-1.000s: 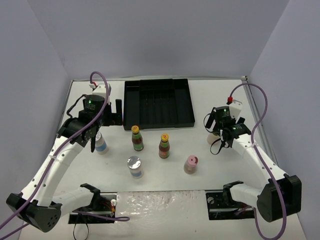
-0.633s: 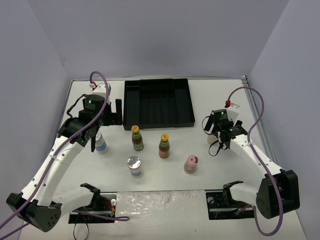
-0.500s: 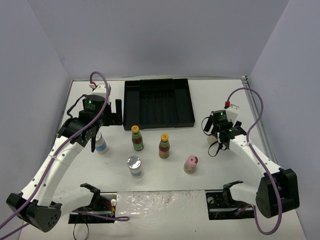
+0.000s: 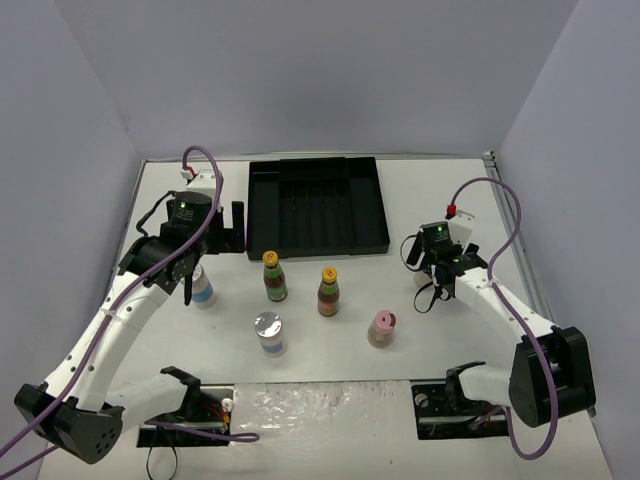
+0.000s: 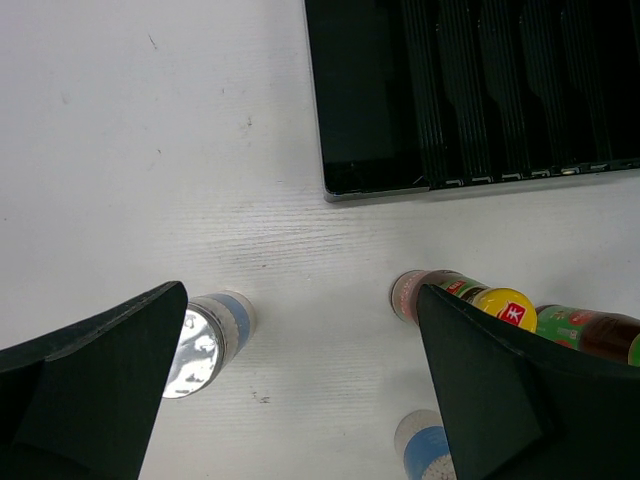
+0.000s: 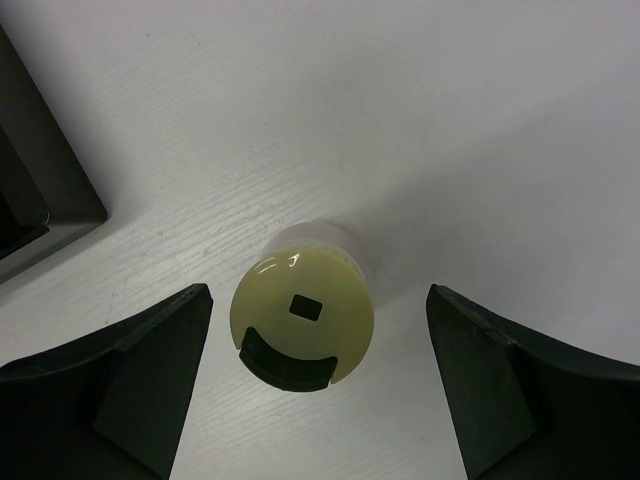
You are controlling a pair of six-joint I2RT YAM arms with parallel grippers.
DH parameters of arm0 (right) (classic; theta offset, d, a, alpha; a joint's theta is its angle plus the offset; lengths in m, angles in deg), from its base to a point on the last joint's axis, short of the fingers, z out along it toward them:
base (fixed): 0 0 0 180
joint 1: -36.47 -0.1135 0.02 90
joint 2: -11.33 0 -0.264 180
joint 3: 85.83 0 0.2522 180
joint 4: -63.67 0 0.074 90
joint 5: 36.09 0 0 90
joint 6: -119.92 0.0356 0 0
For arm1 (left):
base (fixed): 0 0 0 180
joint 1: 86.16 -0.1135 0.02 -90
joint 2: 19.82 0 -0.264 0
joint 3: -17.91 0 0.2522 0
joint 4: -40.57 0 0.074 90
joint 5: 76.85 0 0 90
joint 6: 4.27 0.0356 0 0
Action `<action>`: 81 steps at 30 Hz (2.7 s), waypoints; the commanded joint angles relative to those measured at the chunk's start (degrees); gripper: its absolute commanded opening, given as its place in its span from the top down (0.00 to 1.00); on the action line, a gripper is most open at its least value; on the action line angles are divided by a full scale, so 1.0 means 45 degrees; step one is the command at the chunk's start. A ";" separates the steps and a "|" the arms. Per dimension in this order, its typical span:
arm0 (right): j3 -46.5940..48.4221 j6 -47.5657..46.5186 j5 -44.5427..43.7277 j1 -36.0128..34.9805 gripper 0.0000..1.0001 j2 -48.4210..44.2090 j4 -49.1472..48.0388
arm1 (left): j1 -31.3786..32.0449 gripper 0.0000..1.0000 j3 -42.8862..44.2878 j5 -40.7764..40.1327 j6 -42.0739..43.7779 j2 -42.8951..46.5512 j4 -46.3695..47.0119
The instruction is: Organize the condiment bottles
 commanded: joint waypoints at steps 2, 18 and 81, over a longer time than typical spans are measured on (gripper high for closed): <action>0.0116 0.0170 -0.0472 -0.0051 0.37 0.0069 -0.0662 | -0.0053 0.03 0.0341 -0.0191 0.0100 0.0056 0.0664; 0.3063 -0.0152 -0.0507 -0.0104 1.00 0.0115 0.0410 | -0.0087 0.03 0.0273 -0.0215 0.0135 0.0052 0.0709; 1.8491 -0.2634 0.0945 -0.0961 0.98 1.4731 0.0459 | -0.0592 0.03 0.0093 0.0160 0.0024 -0.0628 0.0904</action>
